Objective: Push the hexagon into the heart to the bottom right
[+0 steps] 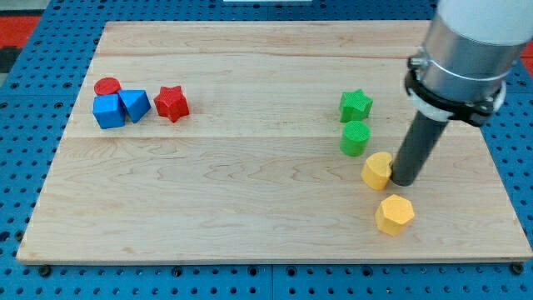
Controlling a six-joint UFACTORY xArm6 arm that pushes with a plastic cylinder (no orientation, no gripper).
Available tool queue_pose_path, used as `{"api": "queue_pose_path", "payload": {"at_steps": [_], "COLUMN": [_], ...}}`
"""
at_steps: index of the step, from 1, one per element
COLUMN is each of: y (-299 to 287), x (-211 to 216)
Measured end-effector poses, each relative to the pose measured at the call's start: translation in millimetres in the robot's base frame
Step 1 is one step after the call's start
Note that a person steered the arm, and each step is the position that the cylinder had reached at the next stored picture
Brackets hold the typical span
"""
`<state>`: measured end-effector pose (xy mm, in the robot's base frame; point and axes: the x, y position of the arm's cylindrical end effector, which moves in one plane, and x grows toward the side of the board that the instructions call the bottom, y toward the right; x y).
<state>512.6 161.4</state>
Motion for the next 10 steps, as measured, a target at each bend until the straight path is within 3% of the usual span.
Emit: {"api": "queue_pose_path", "payload": {"at_steps": [2, 3, 4, 5, 10], "y": [-6, 28, 103, 99, -14], "x": [-5, 9, 39, 94, 85]}}
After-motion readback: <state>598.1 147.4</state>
